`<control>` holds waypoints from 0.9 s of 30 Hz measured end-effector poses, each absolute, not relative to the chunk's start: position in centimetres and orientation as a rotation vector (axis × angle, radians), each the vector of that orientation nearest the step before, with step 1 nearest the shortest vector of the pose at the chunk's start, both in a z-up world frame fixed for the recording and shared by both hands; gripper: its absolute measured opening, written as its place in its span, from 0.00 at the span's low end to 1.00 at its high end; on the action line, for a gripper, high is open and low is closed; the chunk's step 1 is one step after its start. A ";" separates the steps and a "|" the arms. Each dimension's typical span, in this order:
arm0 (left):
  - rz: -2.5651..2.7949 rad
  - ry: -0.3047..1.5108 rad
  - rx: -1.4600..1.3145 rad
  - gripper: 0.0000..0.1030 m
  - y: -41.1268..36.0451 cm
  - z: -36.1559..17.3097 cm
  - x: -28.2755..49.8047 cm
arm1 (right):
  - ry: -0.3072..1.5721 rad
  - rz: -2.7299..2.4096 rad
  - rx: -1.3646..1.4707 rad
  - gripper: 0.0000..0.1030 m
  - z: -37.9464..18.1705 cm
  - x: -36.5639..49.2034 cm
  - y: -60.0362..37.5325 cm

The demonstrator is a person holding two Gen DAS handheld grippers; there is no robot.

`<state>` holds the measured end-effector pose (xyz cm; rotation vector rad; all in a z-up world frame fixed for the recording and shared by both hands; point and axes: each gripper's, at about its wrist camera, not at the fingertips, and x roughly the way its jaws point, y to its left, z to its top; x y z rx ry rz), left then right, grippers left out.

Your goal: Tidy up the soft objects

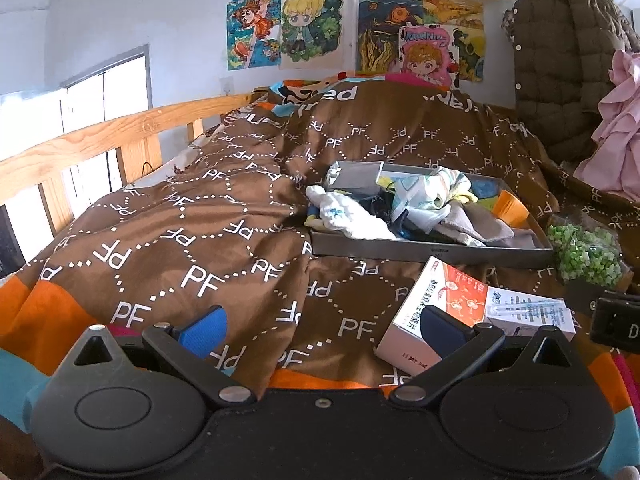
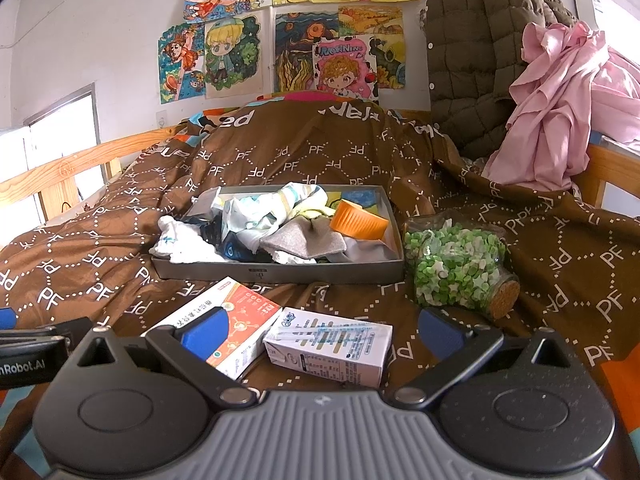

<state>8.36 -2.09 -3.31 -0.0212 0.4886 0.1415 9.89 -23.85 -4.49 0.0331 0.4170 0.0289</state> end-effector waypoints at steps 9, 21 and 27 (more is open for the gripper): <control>0.141 0.501 -0.022 0.99 -2.1 -3.1 8.9 | 0.427 0.029 0.041 1.00 -4.6 9.9 -24.0; 0.141 0.504 -0.023 0.99 -2.1 -3.1 8.9 | 0.431 0.032 0.041 1.00 -4.6 10.0 -24.2; 0.142 0.505 -0.023 0.99 -2.1 -3.1 8.8 | 0.431 0.032 0.042 1.00 -4.6 10.0 -24.1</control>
